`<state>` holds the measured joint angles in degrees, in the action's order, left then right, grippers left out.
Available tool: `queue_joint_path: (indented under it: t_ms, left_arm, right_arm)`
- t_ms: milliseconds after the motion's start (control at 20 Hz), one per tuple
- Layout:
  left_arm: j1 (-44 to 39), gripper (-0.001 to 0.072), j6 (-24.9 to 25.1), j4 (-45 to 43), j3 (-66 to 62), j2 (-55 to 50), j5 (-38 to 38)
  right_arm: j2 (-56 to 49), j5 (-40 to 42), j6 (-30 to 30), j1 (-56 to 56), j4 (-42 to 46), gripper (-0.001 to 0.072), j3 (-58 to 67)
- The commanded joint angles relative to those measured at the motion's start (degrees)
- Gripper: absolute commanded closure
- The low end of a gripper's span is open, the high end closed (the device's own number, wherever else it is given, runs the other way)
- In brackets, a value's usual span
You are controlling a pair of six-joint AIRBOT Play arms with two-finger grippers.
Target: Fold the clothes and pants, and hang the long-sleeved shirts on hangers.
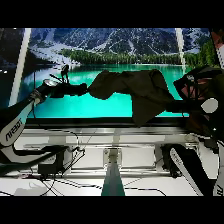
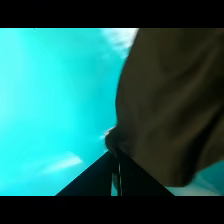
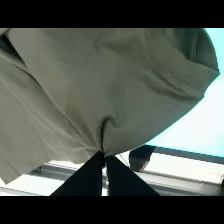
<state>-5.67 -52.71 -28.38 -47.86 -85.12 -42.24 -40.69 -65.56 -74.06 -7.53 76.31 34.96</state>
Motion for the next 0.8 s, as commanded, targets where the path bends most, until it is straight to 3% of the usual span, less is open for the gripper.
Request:
queue_joint_path:
  t_ms: [0,300,450,750]
  left_arm:
    - [0.1,0.0696,3.1,0.6,-6.3,3.5,-4.8]
    - [9.1,0.0696,3.0,9.8,-22.5,22.6,-4.3]
    - [18.1,0.0697,3.0,9.6,-24.2,34.4,-0.6]
    - [34.2,0.0697,3.0,7.1,-24.1,52.0,-0.4]
  right_arm:
    - [0.0,0.8,0.0,0.0,0.4,0.0701,3.5]
    - [0.0,5.6,0.0,0.0,6.2,0.0701,22.1]
    - [0.1,5.5,0.0,0.0,9.7,0.0701,29.5]
    - [2.0,4.9,0.0,0.0,6.2,0.0701,42.7]
